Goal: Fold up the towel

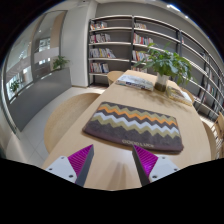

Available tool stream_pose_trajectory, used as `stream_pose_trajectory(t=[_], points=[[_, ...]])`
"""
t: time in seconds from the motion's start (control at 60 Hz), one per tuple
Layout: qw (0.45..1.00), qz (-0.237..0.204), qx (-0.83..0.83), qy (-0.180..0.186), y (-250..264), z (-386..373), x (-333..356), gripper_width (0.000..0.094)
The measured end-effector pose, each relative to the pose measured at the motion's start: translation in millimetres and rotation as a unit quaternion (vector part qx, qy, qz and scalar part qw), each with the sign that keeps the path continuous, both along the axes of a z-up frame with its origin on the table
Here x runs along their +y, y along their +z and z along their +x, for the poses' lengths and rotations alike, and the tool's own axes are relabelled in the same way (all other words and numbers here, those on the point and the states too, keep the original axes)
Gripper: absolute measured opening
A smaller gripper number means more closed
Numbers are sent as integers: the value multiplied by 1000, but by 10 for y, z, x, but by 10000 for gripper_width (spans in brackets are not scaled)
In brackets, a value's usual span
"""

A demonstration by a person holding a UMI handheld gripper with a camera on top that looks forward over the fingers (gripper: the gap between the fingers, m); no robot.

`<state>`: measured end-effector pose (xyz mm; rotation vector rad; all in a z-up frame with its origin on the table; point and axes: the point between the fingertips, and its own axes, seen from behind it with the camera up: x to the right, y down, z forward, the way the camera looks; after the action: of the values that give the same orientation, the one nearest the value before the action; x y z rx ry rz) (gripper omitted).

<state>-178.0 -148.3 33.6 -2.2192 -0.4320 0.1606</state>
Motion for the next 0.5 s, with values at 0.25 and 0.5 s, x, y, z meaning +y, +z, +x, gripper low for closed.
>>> stream_pose_trajectory(t=[0.25, 0.5], points=[[999, -5, 2, -45, -93, -952, 974, 733], [994, -35, -33, -102, -359, -941, 1388, 388]])
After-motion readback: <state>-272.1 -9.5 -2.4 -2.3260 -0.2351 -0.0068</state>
